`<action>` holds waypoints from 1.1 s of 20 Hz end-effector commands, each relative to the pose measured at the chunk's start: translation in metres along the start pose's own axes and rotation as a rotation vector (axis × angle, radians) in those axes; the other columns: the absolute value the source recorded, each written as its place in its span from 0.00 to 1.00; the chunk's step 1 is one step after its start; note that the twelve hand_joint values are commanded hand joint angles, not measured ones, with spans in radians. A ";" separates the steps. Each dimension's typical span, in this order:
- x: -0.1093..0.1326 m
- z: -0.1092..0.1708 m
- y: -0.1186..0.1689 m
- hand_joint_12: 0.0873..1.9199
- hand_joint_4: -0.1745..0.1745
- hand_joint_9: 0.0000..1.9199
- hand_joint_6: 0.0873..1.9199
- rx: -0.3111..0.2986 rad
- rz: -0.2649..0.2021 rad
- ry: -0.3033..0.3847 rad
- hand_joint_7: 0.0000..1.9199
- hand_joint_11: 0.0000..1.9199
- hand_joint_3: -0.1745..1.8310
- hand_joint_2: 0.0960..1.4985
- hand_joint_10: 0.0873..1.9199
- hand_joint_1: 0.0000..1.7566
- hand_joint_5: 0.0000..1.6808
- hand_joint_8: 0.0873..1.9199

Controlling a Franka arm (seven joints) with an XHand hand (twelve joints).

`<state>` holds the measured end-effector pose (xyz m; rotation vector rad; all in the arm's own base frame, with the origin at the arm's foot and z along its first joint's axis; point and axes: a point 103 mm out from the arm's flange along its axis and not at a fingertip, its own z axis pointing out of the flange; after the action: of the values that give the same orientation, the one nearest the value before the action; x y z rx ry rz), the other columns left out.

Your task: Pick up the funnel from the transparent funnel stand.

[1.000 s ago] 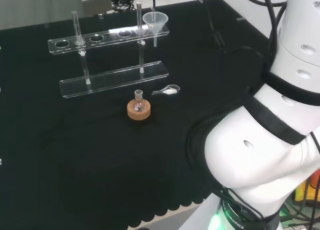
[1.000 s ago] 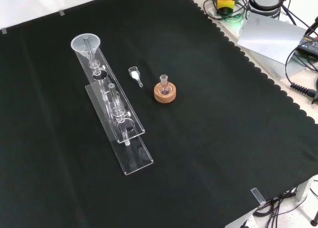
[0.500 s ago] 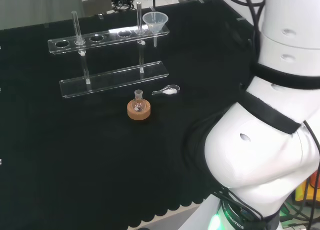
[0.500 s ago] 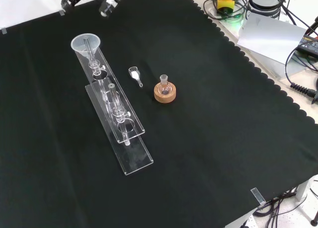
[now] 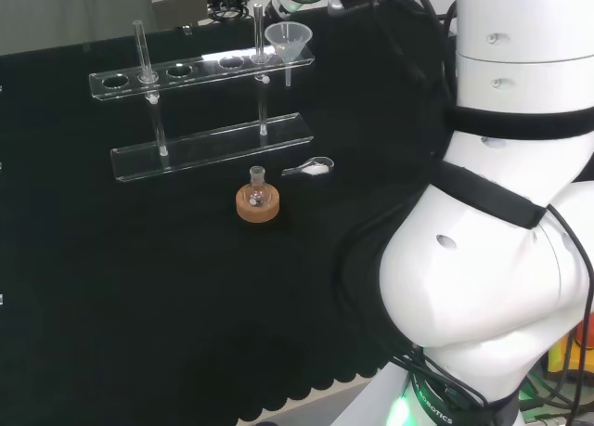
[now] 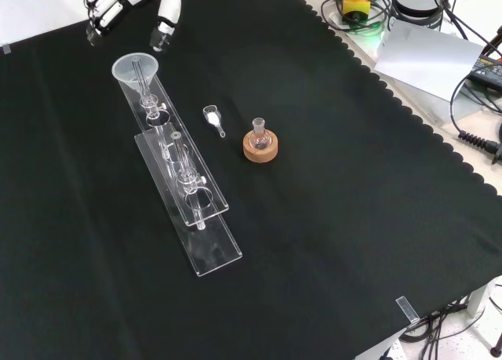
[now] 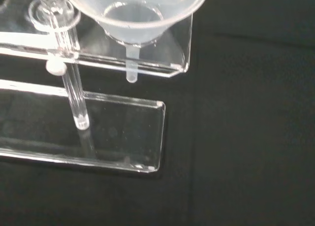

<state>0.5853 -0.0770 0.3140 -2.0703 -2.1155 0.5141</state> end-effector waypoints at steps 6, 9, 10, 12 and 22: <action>0.001 0.014 0.015 0.74 0.46 0.12 0.00 0.108 -0.018 -0.064 0.00 0.02 0.16 0.53 0.35 0.27 0.07 0.28; 0.003 0.016 0.020 0.74 0.46 0.12 0.00 0.128 -0.029 -0.082 0.00 0.03 0.16 0.52 0.35 0.28 0.07 0.27; 0.004 0.016 0.022 0.74 0.46 0.12 0.00 0.138 -0.032 -0.087 0.00 0.03 0.16 0.52 0.35 0.28 0.07 0.27; 0.005 0.016 0.024 0.73 0.46 0.12 0.00 0.150 -0.038 -0.096 0.00 0.03 0.16 0.51 0.36 0.28 0.06 0.27; 0.003 0.023 0.034 0.74 0.55 0.12 0.00 0.212 -0.059 -0.107 0.00 0.05 0.15 0.48 0.38 0.29 0.00 0.18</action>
<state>0.6100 -0.0761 0.2880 -1.9404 -2.0735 0.7721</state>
